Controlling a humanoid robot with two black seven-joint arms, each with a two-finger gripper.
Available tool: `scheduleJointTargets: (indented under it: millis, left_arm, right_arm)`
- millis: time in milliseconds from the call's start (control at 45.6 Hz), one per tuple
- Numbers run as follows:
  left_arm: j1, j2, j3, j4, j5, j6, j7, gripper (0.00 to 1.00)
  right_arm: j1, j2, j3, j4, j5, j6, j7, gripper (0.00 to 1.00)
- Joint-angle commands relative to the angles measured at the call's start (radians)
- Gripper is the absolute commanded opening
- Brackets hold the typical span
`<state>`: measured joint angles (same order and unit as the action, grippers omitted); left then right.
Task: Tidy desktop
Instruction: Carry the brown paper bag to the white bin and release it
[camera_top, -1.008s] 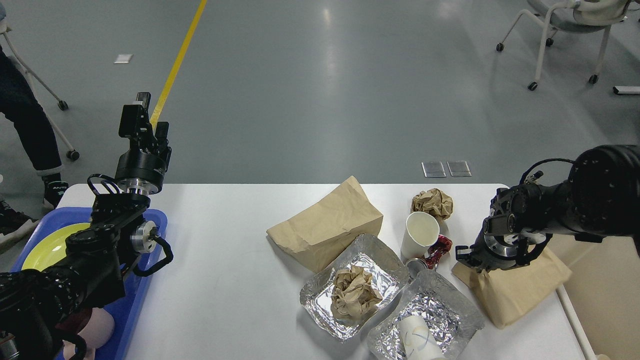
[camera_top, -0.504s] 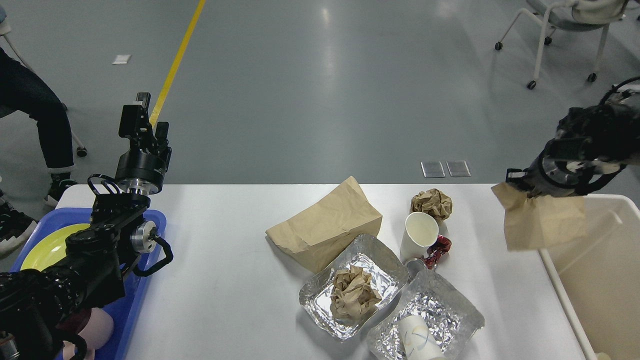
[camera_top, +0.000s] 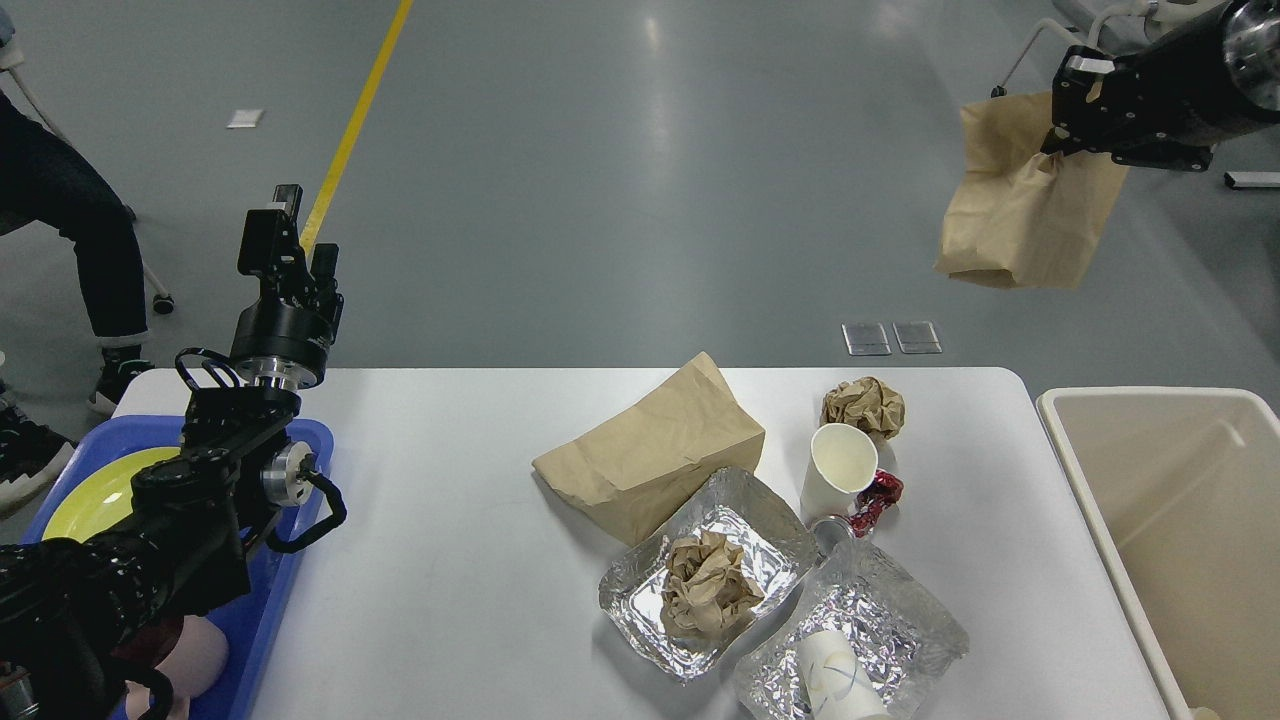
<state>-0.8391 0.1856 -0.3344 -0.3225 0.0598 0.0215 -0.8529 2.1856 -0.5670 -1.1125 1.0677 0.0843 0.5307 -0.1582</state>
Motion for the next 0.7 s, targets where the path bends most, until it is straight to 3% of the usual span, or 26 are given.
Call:
scheduleJointTargets:
  millis: [0,131,263,460,635,657,679]
  left_arm:
    - [0.000,0.000,0.000,-0.001,0.000,0.000,0.000,0.97]
    - [0.000,0.000,0.000,-0.001,0.000,0.000,0.000,0.97]
    - [0.000,0.000,0.000,0.000,0.000,0.000,0.000,0.97]
    - [0.000,0.000,0.000,0.000,0.000,0.000,0.000,0.97]
    - [0.000,0.000,0.000,-0.001,0.000,0.000,0.000,0.97]
    - [0.000,0.000,0.000,0.000,0.000,0.000,0.000,0.97]
    - [0.000,0.000,0.000,-0.001,0.000,0.000,0.000,0.97]
  right_arm:
    - [-0.088,-0.014,-0.018,-0.075,0.000,-0.011,-0.001,0.00]
    - [-0.282,-0.022,-0.018,-0.225,0.002,-0.069,-0.001,0.00]
    - [-0.521,-0.036,0.006,-0.339,0.002,-0.195,-0.001,0.00]
    - [-0.765,-0.062,0.065,-0.365,-0.001,-0.350,-0.001,0.00]
    - [-0.966,-0.057,0.115,-0.440,-0.003,-0.425,-0.001,0.00]
    - [-0.987,-0.057,0.118,-0.451,-0.002,-0.432,-0.001,0.07]
    - [-1.033,-0.053,0.118,-0.478,-0.001,-0.460,0.000,0.45]
